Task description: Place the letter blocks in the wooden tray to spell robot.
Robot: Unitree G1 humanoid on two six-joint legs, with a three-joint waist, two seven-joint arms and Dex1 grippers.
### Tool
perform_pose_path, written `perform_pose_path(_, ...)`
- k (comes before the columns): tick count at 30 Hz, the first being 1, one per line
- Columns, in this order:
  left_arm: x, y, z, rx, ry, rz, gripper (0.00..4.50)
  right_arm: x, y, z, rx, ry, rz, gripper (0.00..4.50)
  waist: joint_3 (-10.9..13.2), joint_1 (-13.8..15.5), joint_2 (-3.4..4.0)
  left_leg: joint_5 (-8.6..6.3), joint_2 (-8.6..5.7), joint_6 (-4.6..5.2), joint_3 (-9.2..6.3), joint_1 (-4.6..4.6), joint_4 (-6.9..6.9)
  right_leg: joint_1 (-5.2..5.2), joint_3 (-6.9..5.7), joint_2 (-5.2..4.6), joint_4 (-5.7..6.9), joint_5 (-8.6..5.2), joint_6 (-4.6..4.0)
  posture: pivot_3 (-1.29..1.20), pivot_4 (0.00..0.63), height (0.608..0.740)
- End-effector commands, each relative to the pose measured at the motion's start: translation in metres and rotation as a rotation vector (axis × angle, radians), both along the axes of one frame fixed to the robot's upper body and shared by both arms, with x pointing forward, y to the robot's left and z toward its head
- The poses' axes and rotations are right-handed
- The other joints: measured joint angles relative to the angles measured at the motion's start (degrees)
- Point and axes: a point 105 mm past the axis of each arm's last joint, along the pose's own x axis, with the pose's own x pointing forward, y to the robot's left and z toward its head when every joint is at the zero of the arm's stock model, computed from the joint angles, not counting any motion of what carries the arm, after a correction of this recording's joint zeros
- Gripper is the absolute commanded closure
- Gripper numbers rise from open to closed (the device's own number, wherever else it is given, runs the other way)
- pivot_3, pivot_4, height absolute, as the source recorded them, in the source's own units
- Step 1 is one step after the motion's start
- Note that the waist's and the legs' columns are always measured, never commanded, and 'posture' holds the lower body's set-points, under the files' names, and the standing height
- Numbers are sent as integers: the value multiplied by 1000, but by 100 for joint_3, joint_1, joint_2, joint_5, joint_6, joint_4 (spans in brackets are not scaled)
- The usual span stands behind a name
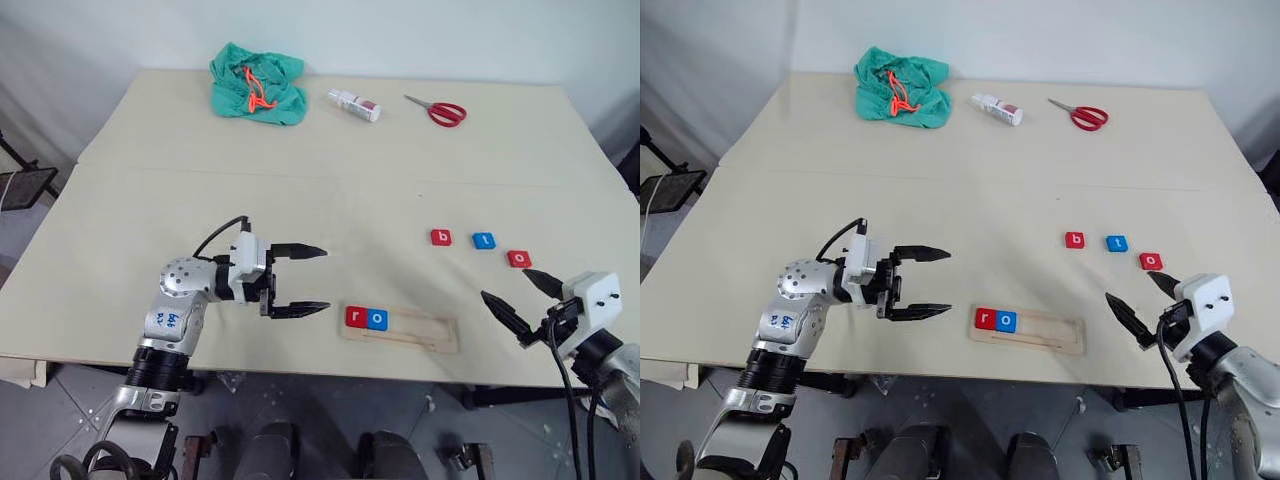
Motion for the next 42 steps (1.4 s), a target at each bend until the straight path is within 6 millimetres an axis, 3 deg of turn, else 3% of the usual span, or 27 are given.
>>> perform_pose_path(1, -3, 6, -9, 33, -43, -12, 27, -7, -2, 12, -8, -55, -6, 0, 0, -3, 0, 0, 0, 0, 1, 0, 0, 0, 1, 0, 0, 0, 0, 0, 150, 740)
perform_pose_path(12, -5, 19, -16, 49, -56, -18, 27, -5, -8, 16, -25, -71, 10, 0, 0, -12, 0, 0, 1, 0, 2, 4, -1, 0, 6, 1, 2, 0, 0, 0, 150, 740)
perform_pose_path(28, -6, 16, -11, 29, -69, -24, 27, 3, -3, 19, -19, -68, 26, 0, 0, -7, 0, 0, 1, 0, 1, 3, 0, 1, 6, 0, 3, 0, 0, 0, 150, 740)
perform_pose_path(32, -9, 14, -11, 19, -66, -31, 27, 24, 4, 23, 46, -31, -58, 0, 0, -32, 0, 0, 2, 0, 3, 4, 0, 0, 7, 1, 3, 0, 0, 0, 150, 740)
perform_pose_path(38, -8, 12, -10, 9, -72, -28, 27, 53, 31, 37, 171, -15, -81, 0, 0, -46, 1, 1, 8, -1, 3, 5, -3, -4, 11, 5, 5, 0, 0, 0, 150, 740)
perform_pose_path(42, -7, 9, -9, -4, -82, -17, 27, 80, 48, 30, 208, 63, -115, 0, 0, -18, 1, 1, -1, -1, -2, 1, -1, -5, 12, 0, 5, 0, 0, 0, 150, 740)
